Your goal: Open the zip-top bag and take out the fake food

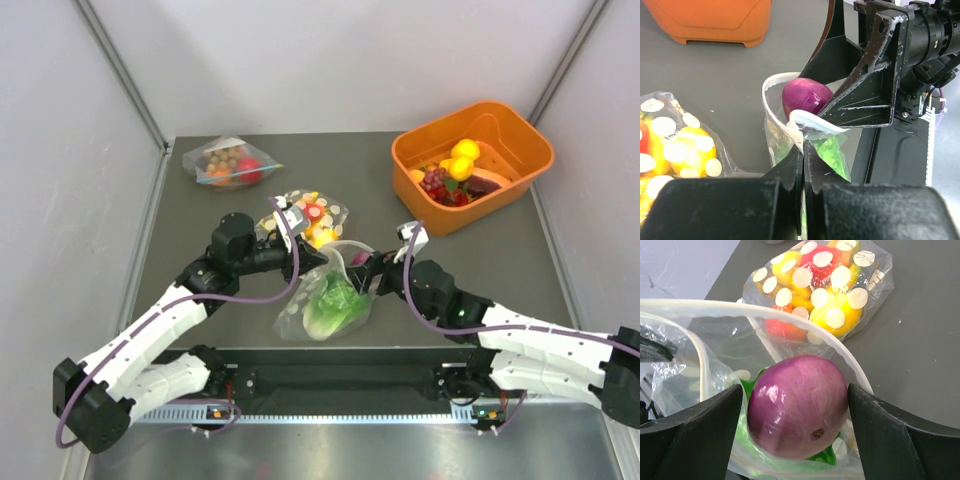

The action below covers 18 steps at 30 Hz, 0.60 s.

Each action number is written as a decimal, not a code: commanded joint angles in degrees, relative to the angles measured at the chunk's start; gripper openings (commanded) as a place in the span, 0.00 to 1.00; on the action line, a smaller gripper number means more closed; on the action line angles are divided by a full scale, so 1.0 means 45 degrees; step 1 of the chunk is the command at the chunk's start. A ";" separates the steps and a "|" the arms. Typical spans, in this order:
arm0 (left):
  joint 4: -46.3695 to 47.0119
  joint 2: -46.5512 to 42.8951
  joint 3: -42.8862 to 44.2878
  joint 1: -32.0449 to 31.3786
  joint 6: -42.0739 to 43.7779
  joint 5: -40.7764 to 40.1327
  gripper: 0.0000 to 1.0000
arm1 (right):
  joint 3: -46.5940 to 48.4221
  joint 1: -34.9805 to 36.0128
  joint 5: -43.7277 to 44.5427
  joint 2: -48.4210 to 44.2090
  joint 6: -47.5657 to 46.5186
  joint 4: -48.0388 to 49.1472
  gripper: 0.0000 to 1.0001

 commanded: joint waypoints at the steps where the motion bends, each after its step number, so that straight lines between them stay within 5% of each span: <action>1: 0.0505 0.0004 0.0197 -0.0112 0.0206 0.0244 0.00 | 0.0050 0.0143 0.0321 0.0040 0.0430 0.1028 0.85; 18: 0.0387 0.0062 0.0197 -0.0307 0.0225 0.0107 0.00 | -0.0322 0.0006 0.1337 -0.0195 0.1427 0.0150 0.82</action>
